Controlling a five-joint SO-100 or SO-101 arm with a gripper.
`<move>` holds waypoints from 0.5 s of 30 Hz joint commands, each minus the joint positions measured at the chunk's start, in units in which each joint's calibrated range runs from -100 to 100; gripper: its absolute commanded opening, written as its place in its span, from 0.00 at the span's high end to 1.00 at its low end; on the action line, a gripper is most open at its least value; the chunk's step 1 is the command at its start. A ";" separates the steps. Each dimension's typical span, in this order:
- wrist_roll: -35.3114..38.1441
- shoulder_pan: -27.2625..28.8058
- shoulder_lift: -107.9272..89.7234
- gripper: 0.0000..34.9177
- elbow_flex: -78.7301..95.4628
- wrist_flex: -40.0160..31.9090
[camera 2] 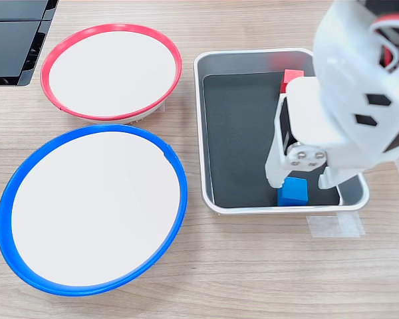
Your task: Move two blocks from tray to matching dishes
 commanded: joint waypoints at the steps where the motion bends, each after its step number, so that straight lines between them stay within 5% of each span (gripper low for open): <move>1: 0.54 1.11 1.06 0.54 -1.56 -2.33; 7: 1.32 1.87 2.94 0.57 0.08 -5.06; 10: 2.00 2.62 3.62 0.93 0.72 -5.88; 15: 4.35 3.84 3.28 1.00 -2.38 -1.01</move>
